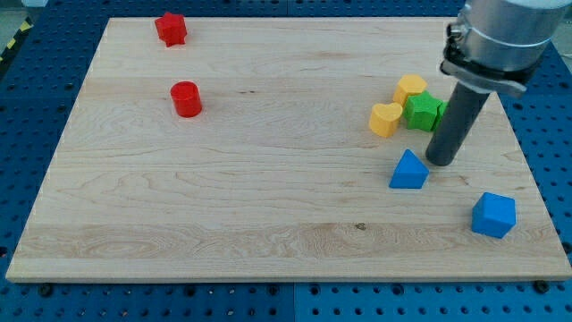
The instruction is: Separate the heart from the green star
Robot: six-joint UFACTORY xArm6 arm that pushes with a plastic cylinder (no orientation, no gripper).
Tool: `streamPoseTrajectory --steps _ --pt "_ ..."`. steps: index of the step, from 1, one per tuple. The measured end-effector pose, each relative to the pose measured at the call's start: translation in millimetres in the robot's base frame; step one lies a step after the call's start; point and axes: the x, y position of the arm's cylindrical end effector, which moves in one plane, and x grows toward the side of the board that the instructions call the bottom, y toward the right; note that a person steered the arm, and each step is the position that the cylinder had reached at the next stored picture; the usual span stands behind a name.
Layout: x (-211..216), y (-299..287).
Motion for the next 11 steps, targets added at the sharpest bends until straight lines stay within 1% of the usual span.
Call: streamPoseTrajectory --steps 1,2,3,5,6,8,9,11 --pt "-30.1 -4.7" --pt "-50.0 -27.4" --pt "-56.6 -46.6" --pt "-88.0 -82.3" --pt "-95.1 -98.5" --pt "-95.2 -158.1" --pt "-94.9 -178.5" --pt "-90.3 -167.4"
